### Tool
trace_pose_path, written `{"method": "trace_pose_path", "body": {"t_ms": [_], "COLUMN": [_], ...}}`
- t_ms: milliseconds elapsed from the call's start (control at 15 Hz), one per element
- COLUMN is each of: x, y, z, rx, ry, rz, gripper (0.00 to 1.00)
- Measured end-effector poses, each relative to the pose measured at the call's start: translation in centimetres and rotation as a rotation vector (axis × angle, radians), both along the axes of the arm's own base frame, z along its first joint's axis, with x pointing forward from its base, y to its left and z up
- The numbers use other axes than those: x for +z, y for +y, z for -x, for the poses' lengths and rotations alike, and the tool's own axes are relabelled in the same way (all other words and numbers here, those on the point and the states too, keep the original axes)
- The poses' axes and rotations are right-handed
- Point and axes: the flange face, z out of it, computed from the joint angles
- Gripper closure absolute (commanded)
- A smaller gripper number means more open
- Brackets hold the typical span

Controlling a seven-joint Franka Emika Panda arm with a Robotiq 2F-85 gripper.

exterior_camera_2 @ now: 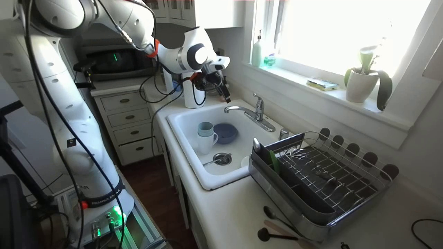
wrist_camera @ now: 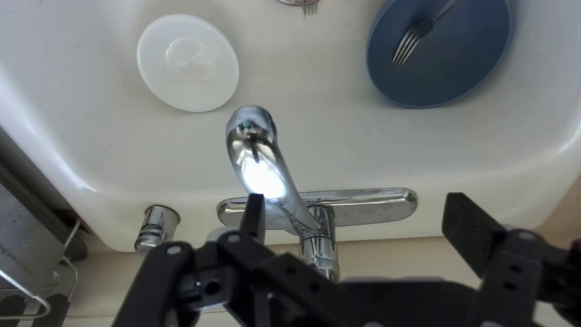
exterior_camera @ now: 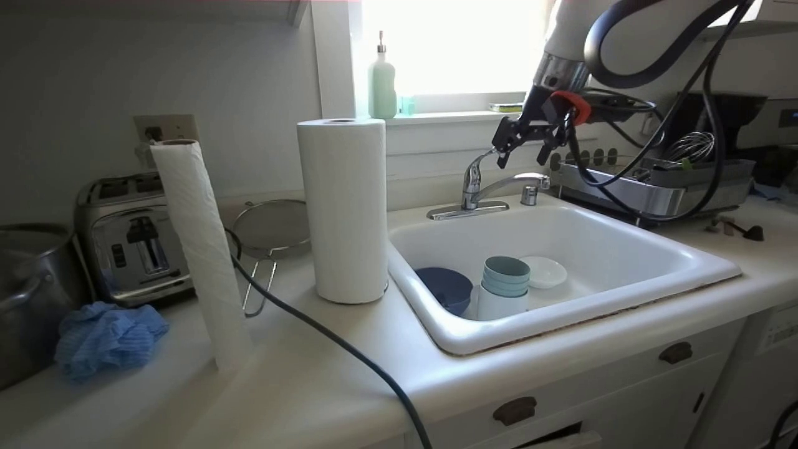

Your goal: Move the tap nozzle to the left

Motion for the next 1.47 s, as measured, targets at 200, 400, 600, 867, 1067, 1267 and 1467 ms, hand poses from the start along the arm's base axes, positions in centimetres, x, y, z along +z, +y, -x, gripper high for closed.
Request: {"method": "trace_pose_path", "body": {"t_ms": [200,400,600,867,1067,1267,1467], "x": [-1.1,-1.5,-1.4,-1.2,-0.8,-0.5,-0.4], "y": [-1.0,-1.9,-2.5,-2.6,-1.9,-1.3,-1.2], "z": [-1.3,-1.8,-1.8,-1.9,-2.1,-2.6,-3.0], "rx": [-0.061,-0.119,-0.153,-0.156,-0.140,-0.117,-0.104], "ry": [0.025,0.071,0.119,0.141,0.148,0.155,0.159], "rz": [0.023,0.040,0.053,0.046,-0.016,-0.112,-0.182], "gripper": [0.31,0.62,0.82,0.90,0.93,0.93,0.94]}}
